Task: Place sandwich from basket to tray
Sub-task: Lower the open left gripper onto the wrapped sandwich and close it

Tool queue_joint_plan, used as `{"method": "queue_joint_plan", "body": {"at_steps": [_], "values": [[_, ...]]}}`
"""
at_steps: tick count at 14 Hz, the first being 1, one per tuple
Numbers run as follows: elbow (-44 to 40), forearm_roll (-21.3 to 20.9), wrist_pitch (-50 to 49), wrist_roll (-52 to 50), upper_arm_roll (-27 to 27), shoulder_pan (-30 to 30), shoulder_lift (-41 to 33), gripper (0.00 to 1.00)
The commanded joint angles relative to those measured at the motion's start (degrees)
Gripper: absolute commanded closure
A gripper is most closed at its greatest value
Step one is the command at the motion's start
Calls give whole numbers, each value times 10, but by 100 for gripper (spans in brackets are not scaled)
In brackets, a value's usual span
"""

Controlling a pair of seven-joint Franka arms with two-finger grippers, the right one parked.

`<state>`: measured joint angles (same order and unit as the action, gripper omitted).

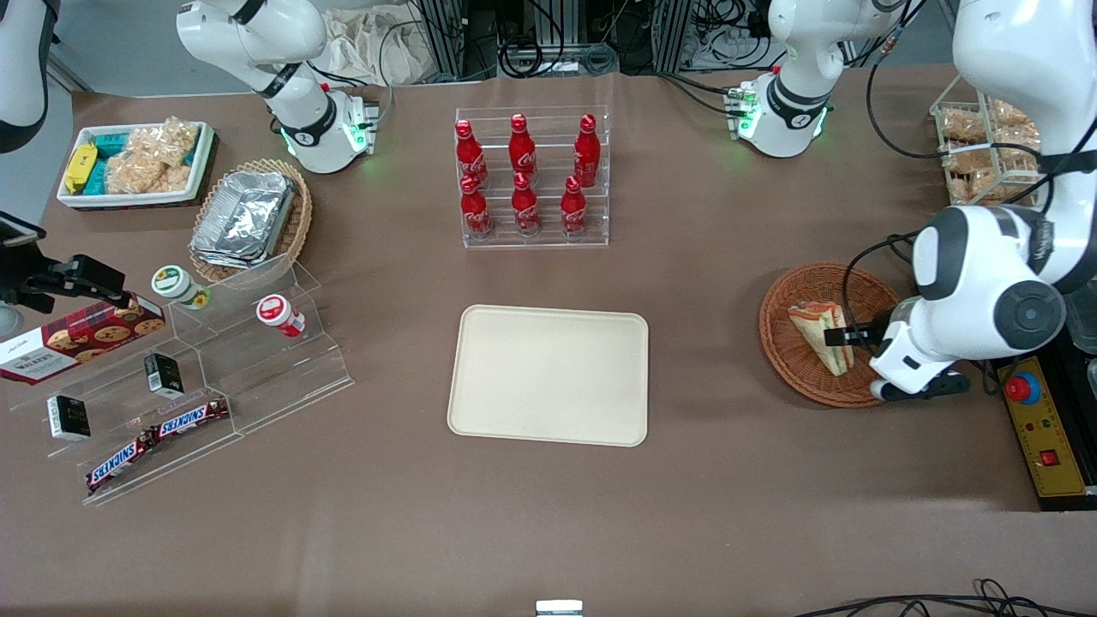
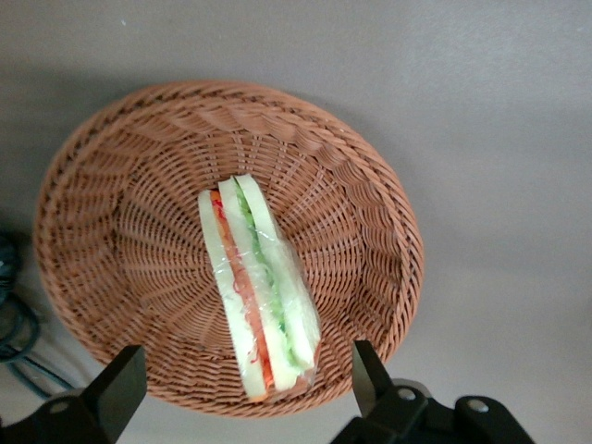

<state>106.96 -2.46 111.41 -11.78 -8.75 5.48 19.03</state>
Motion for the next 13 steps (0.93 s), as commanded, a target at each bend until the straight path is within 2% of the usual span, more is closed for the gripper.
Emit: {"method": "queue_joint_plan", "body": {"at_steps": [1, 4, 10, 13], "values": [[27, -5, 26, -35, -1, -1, 1, 1], [33, -4, 56, -75, 0, 1, 19, 1], [109, -5, 162, -97, 0, 3, 23, 2], [118, -6, 173, -96, 1, 5, 32, 8]]}}
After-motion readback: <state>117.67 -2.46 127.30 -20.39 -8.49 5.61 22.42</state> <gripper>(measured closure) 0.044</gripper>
